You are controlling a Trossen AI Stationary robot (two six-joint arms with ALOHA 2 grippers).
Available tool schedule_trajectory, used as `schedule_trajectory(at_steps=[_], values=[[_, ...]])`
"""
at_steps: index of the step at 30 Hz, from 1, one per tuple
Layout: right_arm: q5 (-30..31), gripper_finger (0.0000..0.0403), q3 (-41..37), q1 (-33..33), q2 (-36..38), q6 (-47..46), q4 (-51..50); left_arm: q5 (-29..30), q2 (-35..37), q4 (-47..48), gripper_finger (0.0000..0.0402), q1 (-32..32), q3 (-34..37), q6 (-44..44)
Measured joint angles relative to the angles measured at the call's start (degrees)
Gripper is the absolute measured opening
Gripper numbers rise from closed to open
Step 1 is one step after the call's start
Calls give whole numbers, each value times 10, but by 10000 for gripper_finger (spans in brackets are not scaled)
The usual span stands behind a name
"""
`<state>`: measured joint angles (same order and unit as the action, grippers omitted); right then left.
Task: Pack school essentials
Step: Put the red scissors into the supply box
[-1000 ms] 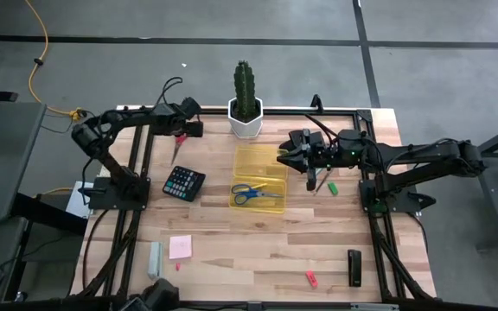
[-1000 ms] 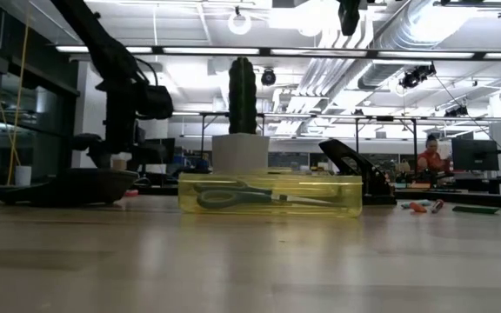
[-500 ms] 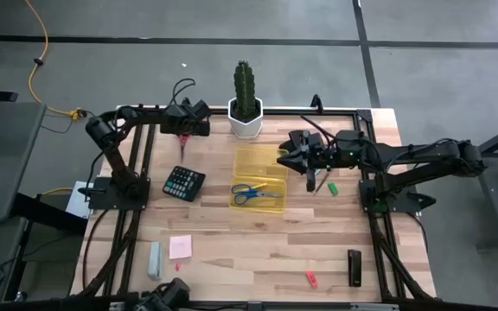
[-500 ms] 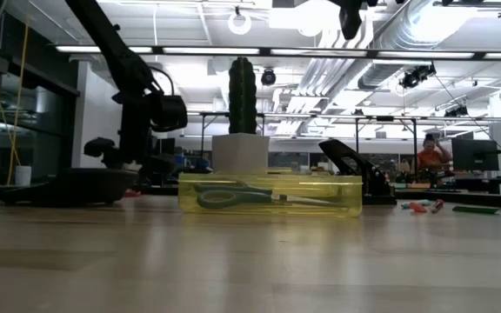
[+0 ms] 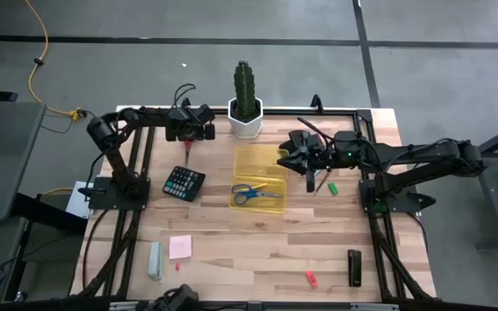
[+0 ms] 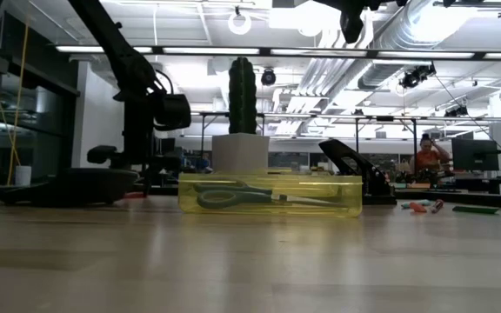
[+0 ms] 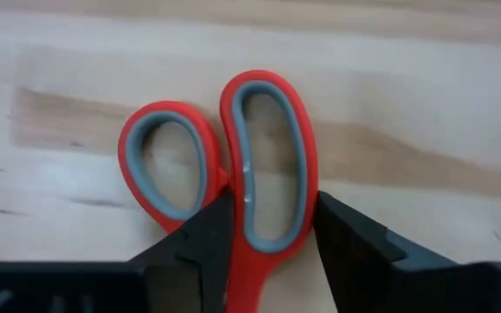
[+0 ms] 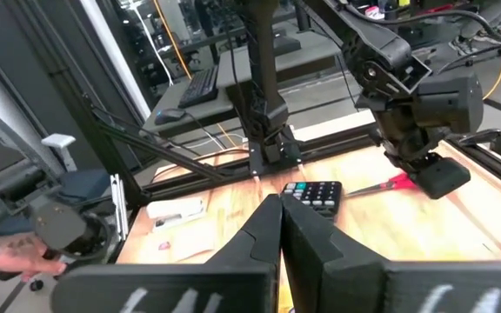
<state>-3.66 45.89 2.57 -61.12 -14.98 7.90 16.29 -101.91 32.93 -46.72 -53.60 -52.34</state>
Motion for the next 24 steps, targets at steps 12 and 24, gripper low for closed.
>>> schedule_trajectory(at_steps=[12,24], values=[[0,0,0,0,0,0,0,-58,0,-14,131,103,0,5],[12,0,0,0,0,0,0,-57,73,-14,148,131,3,69]])
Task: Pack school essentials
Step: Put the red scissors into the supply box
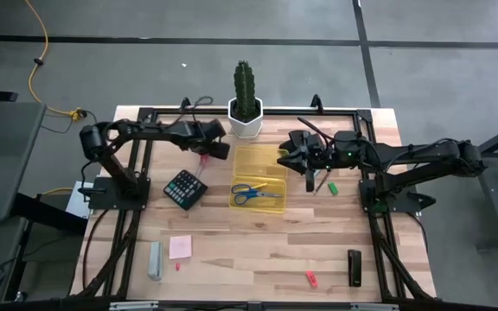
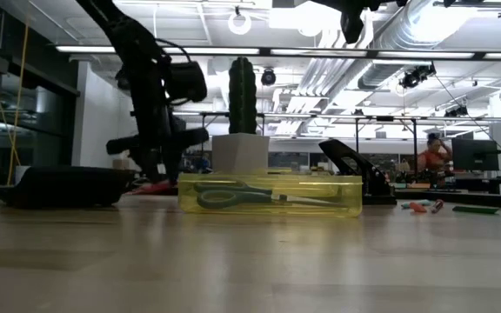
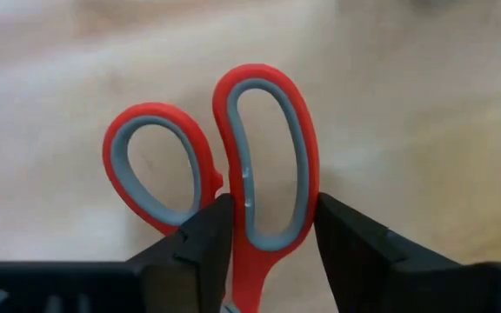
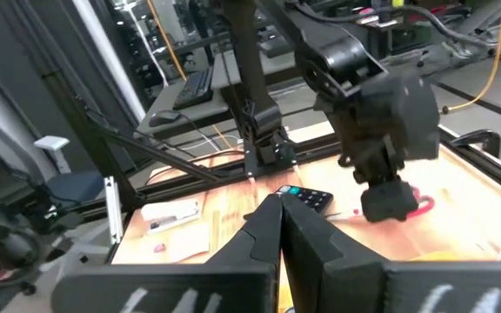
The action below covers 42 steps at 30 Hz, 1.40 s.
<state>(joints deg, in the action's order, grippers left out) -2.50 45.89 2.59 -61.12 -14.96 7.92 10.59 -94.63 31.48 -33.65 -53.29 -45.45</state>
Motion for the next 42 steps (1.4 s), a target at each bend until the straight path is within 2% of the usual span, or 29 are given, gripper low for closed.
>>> schedule_trajectory(at_steps=[8,15,26,30,35,39,42], values=[[5,0,0,0,0,0,0,40,40,2,152,-8,0,12],[20,0,0,0,0,0,0,12,27,-19,152,-9,-1,3],[23,0,0,0,0,-2,0,13,37,-26,128,-3,-1,27],[23,0,0,0,0,-2,0,-20,71,-26,128,-3,-1,56],[23,0,0,0,0,0,9,-51,151,-26,130,9,-1,104],[23,0,0,0,0,10,32,-61,217,-42,131,41,-1,127],[37,0,0,0,0,34,71,-98,247,-100,131,80,-2,143]])
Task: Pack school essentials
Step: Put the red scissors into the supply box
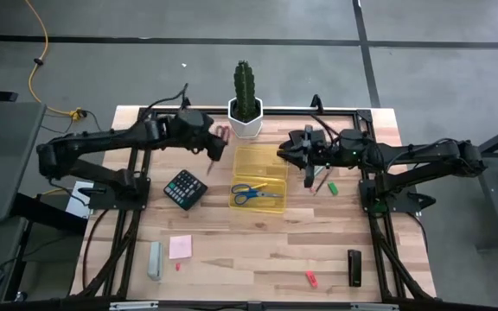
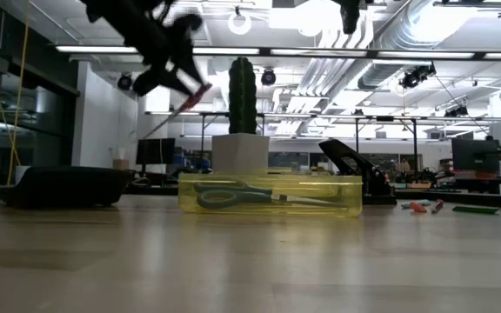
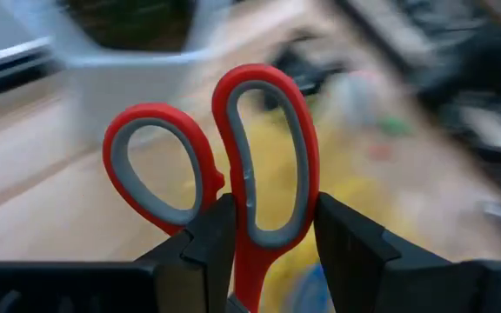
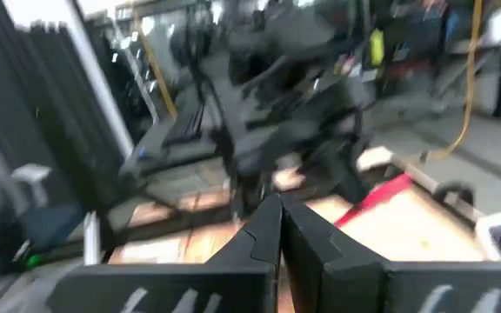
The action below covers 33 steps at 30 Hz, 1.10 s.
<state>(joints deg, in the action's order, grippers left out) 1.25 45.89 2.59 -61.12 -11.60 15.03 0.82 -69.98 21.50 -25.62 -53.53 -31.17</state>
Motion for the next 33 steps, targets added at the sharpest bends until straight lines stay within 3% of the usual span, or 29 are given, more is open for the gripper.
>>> schedule_trajectory(at_steps=[3,7,15,20,26,33], values=[[18,0,0,5,0,15,55,-16,-4,-17,131,52,-22,6],[20,0,0,17,3,20,120,10,-55,-15,131,118,-85,34],[20,0,0,30,33,37,186,40,-225,62,131,184,-254,155],[20,0,0,30,45,41,184,28,-325,94,131,200,-331,226],[20,0,0,30,46,41,173,29,-396,115,131,221,-357,346],[20,0,0,30,46,41,164,47,-431,131,132,231,-357,437]])
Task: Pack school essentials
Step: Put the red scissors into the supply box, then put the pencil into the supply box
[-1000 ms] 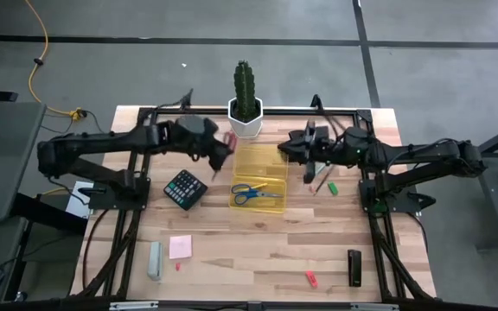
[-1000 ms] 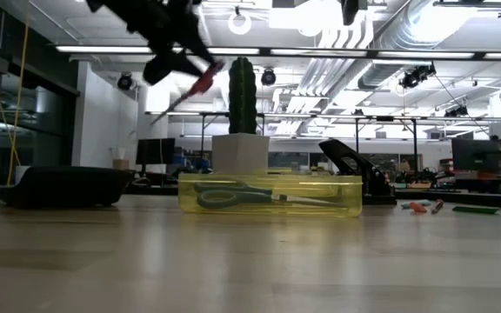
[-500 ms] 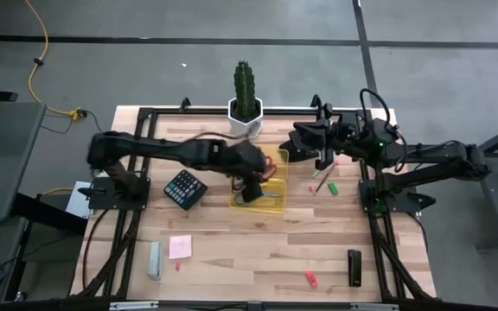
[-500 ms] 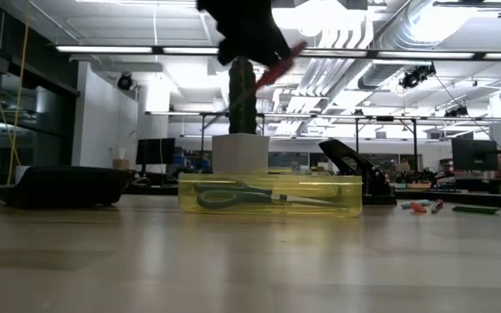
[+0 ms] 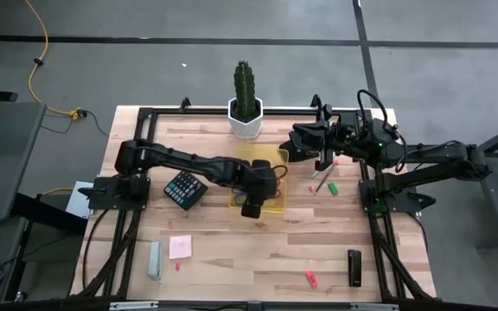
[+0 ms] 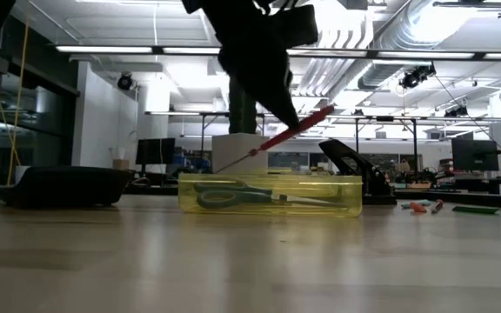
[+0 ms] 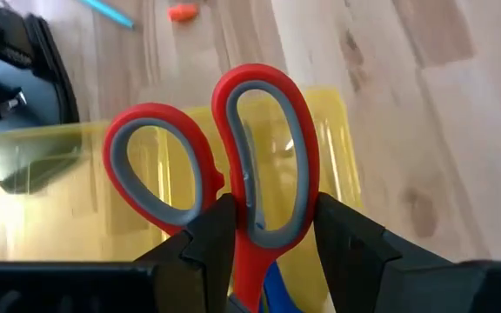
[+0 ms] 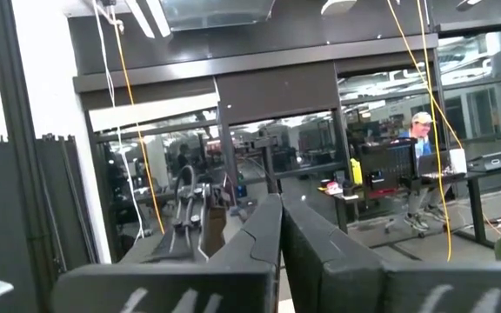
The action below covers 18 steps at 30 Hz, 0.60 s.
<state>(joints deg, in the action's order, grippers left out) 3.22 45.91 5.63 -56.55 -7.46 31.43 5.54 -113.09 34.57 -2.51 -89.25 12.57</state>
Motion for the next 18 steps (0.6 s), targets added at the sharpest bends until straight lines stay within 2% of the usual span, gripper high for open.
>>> schedule_trajectory(at_steps=[7,18], values=[[0,0,0,0,0,0,-1,-3,-7,8,151,1,0,14],[0,0,0,0,0,0,-2,-2,4,16,230,-1,0,10]])
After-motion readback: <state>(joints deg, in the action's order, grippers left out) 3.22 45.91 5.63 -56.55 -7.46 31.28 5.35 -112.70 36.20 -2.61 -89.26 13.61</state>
